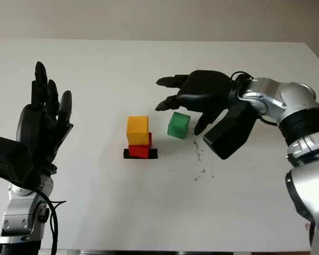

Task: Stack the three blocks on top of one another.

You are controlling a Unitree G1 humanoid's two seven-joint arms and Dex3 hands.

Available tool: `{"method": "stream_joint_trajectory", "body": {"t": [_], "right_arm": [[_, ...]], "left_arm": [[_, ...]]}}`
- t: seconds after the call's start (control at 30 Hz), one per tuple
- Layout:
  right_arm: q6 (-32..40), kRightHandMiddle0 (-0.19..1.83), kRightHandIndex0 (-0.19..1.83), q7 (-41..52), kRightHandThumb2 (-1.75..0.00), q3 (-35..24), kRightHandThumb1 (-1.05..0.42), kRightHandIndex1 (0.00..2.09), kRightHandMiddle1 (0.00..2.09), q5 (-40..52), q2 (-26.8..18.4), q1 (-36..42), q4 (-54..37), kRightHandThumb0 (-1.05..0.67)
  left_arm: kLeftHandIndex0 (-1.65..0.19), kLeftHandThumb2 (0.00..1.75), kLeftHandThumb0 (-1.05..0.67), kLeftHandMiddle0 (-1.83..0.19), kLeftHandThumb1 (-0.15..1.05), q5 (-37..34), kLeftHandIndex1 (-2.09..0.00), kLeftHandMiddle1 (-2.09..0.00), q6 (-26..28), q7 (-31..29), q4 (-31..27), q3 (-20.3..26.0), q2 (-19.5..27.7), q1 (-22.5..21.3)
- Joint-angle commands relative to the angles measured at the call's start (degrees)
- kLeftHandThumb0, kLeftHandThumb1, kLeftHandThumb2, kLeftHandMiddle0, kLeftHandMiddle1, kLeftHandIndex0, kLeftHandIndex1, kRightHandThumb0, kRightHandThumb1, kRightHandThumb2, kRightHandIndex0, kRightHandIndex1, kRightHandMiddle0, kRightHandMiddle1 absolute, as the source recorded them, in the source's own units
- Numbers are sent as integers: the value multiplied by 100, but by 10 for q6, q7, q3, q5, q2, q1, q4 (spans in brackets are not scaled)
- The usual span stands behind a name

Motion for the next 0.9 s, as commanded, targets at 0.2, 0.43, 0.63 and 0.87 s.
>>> {"method": "stream_joint_trajectory", "body": {"t": [0.2,0.43,0.63,0.87], "right_arm": [[-3,42,2,-29,-6,22,-86,6,14,-7,19,-4,22,-50],[-8,54,8,-95,-7,43,-90,8,21,-27,28,-4,46,-49],[1,41,21,-219,-6,78,-98,7,113,-88,29,-13,56,-41],[28,37,25,-285,-5,115,-99,7,140,-140,28,-39,74,-32]], "left_arm": [[17,46,-67,16,105,0,-3,-6,10,-3,-17,3,7,-3],[16,46,-67,17,105,3,-3,-5,21,-4,-26,1,8,-1],[16,45,-66,16,105,1,-4,-6,23,-2,-28,2,4,2],[17,46,-68,17,105,3,-4,-5,17,-3,-22,2,5,2]]}}
